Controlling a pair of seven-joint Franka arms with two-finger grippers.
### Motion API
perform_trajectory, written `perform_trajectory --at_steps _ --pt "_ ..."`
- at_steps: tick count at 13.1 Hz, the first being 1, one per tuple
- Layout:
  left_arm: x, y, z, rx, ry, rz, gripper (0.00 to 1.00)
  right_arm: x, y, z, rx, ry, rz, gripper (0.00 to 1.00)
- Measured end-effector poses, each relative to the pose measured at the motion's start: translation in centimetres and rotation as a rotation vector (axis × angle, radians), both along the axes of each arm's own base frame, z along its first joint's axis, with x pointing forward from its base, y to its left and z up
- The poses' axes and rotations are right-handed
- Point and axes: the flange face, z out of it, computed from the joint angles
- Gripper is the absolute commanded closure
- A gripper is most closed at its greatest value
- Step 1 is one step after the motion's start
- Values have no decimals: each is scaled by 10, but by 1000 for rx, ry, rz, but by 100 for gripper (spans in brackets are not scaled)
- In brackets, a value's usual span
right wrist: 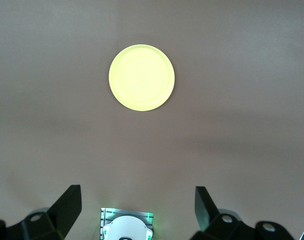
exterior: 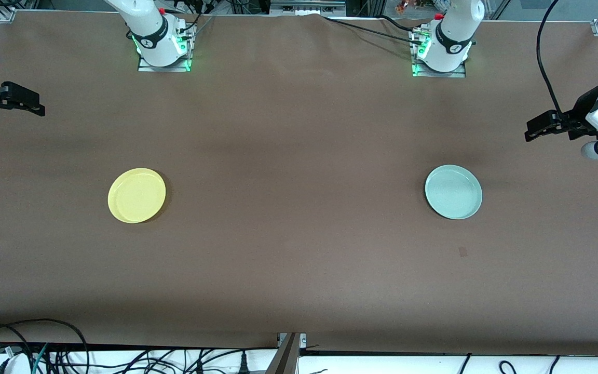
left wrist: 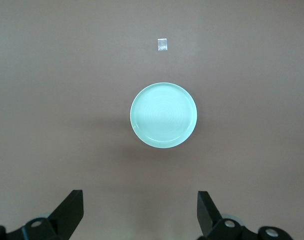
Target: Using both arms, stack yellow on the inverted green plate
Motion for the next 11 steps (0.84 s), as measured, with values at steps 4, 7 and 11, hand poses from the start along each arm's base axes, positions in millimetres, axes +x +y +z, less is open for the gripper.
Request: perform_trajectory --at_steps 4,7,11 --pt "0 0 5 0 1 -1 0 0 0 0 0 0 0 0" --pt "0 0 8 -1 -5 0 0 0 0 0 0 0 0 0" --pt "1 -1 13 0 -16 4 0 0 0 0 0 0 0 0"
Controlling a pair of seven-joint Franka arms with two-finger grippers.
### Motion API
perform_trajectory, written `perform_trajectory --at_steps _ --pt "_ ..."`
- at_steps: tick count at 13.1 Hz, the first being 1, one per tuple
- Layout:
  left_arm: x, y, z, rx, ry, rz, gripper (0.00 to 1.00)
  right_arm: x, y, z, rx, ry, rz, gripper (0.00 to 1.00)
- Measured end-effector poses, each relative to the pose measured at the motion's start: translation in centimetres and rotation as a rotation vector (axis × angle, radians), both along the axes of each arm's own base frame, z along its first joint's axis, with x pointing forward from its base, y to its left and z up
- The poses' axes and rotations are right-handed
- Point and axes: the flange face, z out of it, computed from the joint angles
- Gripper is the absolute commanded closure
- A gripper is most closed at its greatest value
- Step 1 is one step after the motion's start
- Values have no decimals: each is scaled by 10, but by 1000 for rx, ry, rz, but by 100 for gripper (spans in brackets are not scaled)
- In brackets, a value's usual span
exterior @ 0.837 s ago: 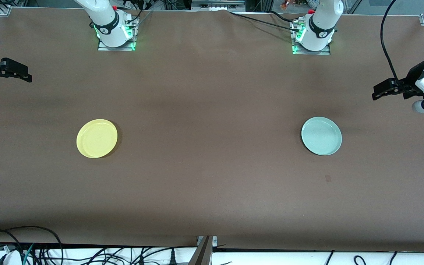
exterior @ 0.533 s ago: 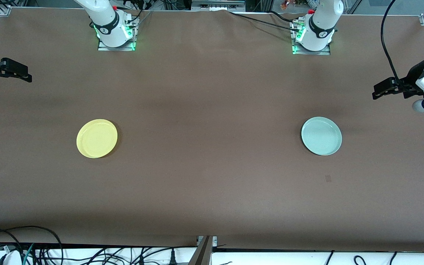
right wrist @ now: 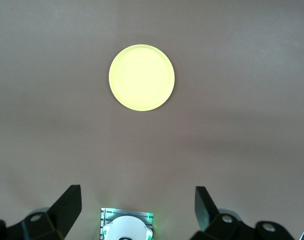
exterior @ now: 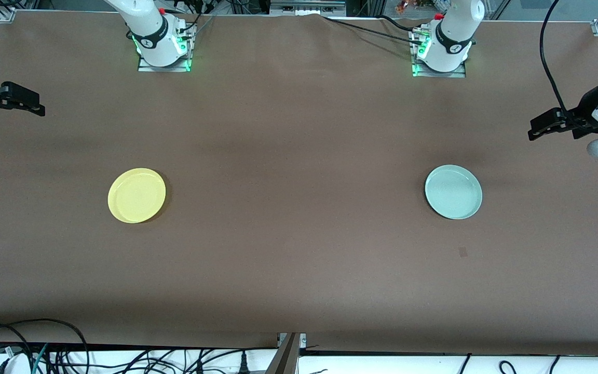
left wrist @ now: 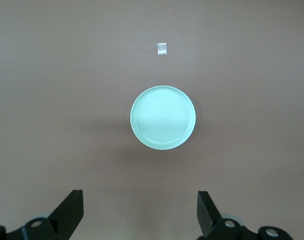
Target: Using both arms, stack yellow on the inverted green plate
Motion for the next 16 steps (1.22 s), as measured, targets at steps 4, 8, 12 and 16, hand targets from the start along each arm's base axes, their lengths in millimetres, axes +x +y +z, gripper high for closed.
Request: perform_trajectory --at_steps 4,8,12,16 --pt "1 -2 5 0 -11 2 0 0 0 0 0 0 0 0" --pt "1 -4 6 0 -13 -2 0 0 0 0 0 0 0 0" --pt "2 -4 6 -1 -14 -2 0 0 0 0 0 0 0 0" --pt "7 2 15 -4 -35 7 0 0 0 0 0 0 0 0"
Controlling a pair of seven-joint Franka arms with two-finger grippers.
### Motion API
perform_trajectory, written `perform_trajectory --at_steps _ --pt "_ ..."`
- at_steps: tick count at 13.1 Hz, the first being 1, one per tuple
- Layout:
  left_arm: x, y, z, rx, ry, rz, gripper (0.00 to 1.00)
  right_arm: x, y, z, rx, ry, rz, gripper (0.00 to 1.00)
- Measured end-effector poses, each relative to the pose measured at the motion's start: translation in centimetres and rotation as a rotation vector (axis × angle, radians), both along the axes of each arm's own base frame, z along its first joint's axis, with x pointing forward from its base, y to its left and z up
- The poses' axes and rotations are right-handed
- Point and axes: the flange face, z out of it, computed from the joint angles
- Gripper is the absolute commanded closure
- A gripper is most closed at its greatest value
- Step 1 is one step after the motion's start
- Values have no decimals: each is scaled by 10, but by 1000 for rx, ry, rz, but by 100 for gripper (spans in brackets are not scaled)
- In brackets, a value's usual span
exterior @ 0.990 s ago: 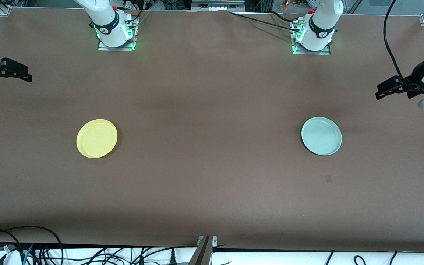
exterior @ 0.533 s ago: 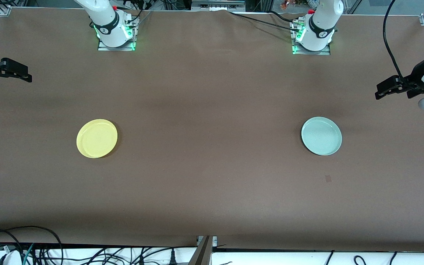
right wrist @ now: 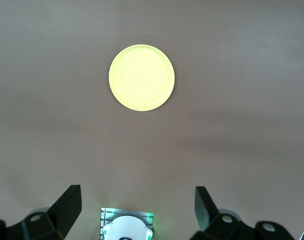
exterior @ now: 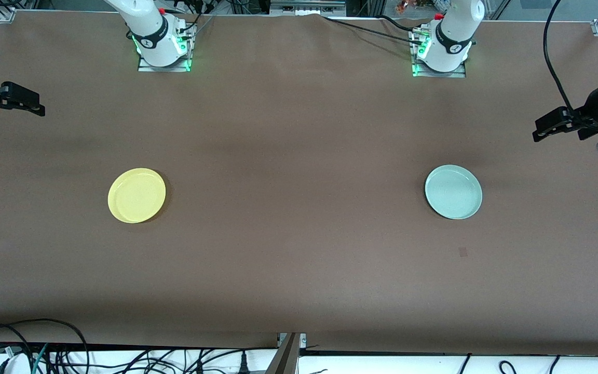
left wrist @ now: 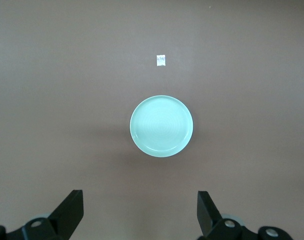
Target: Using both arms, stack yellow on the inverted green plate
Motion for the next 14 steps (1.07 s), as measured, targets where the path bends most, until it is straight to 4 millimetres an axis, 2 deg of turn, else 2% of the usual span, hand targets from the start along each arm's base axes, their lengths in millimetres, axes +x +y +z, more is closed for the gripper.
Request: perform_trajectory --at_steps 14 --pt "6 2 -4 -5 4 2 0 0 0 0 0 0 0 0"
